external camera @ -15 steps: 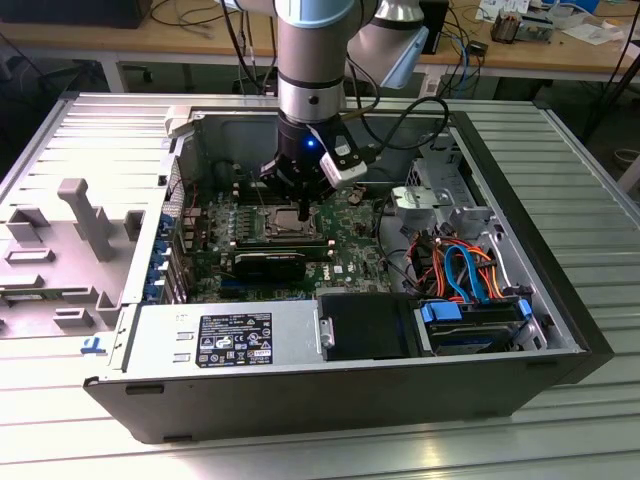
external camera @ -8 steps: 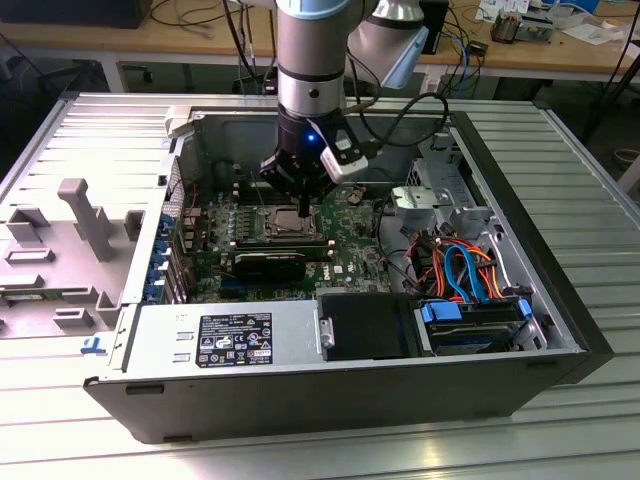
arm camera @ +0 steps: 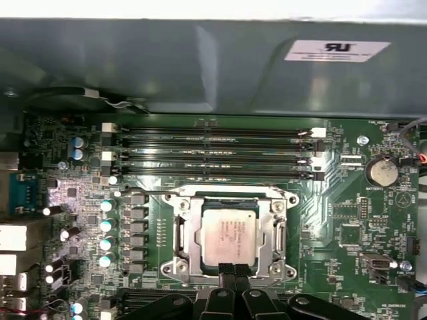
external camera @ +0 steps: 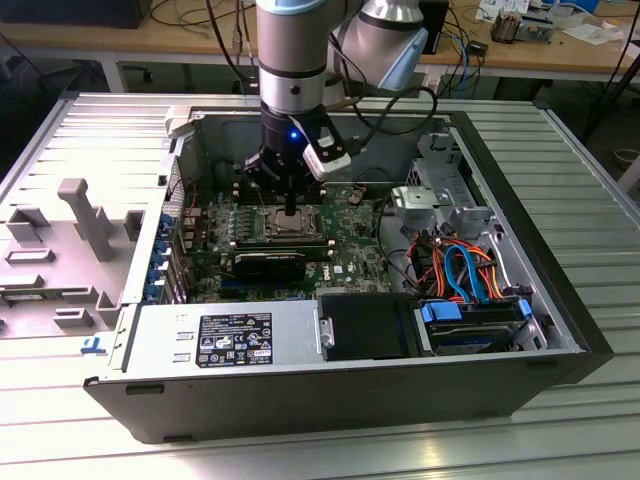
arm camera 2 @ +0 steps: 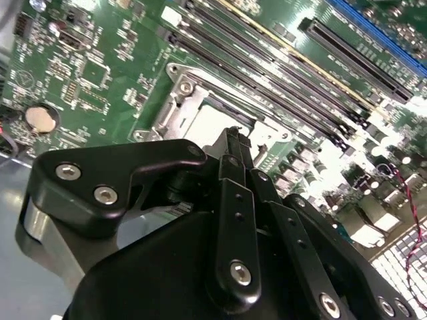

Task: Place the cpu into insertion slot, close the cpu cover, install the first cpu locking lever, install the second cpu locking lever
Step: 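Install the first cpu locking lever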

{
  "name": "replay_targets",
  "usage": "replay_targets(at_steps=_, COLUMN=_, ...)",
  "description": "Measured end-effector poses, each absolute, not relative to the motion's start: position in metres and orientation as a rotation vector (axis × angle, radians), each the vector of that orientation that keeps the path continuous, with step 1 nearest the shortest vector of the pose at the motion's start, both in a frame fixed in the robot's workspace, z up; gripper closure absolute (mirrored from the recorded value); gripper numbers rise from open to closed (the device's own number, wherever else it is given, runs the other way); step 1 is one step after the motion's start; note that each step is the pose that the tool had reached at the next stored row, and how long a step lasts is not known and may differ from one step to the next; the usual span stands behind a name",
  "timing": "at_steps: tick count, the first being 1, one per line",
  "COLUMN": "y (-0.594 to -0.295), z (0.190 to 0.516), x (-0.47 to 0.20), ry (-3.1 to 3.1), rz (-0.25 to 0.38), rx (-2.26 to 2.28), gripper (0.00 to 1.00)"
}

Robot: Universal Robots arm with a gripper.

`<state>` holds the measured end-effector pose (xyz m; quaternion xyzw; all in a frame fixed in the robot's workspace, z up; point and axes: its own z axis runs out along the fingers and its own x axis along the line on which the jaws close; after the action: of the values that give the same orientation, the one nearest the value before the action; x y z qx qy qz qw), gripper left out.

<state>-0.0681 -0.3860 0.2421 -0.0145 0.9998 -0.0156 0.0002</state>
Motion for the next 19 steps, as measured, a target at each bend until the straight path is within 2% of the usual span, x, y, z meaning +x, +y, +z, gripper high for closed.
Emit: replay_targets(at_steps=19, y=-0.383, z=0.242, x=-0.109, ry=3.127, rz=-0.049, rx=-0.045, gripper=0.89)
